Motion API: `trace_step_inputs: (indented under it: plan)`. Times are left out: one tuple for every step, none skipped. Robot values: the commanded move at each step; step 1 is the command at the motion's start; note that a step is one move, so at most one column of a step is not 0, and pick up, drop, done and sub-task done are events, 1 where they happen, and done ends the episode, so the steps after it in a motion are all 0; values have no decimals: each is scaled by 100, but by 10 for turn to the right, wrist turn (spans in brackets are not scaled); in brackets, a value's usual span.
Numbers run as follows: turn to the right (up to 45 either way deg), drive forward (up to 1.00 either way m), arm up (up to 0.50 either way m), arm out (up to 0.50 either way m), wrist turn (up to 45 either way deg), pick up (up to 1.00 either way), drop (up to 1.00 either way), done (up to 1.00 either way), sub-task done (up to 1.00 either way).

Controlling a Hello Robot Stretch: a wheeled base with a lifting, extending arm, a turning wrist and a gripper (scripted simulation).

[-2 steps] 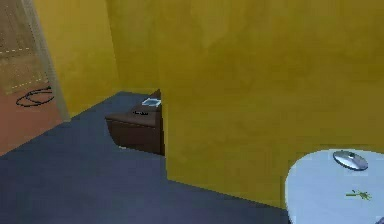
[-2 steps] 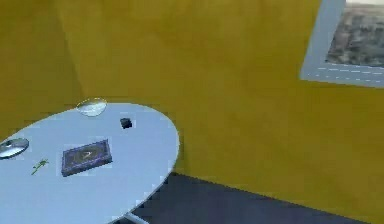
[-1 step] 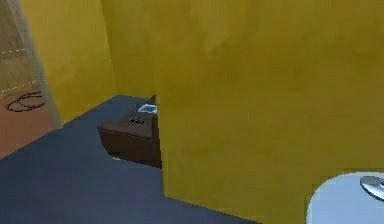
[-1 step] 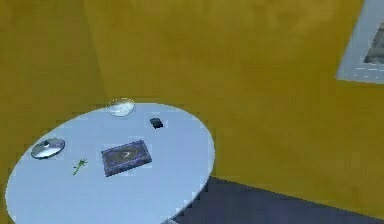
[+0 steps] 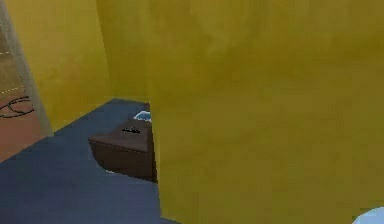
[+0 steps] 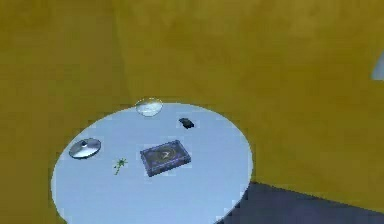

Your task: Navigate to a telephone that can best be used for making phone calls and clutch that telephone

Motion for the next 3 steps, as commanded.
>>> trace_step_inputs:
  plan:
    - [-450, 0, 0, 0, 0, 0, 0, 0, 0]
    - [-240, 0, 0, 0, 0, 0, 0, 0, 0]
    - [0, 20, 0, 0, 0, 0, 0, 0, 0]
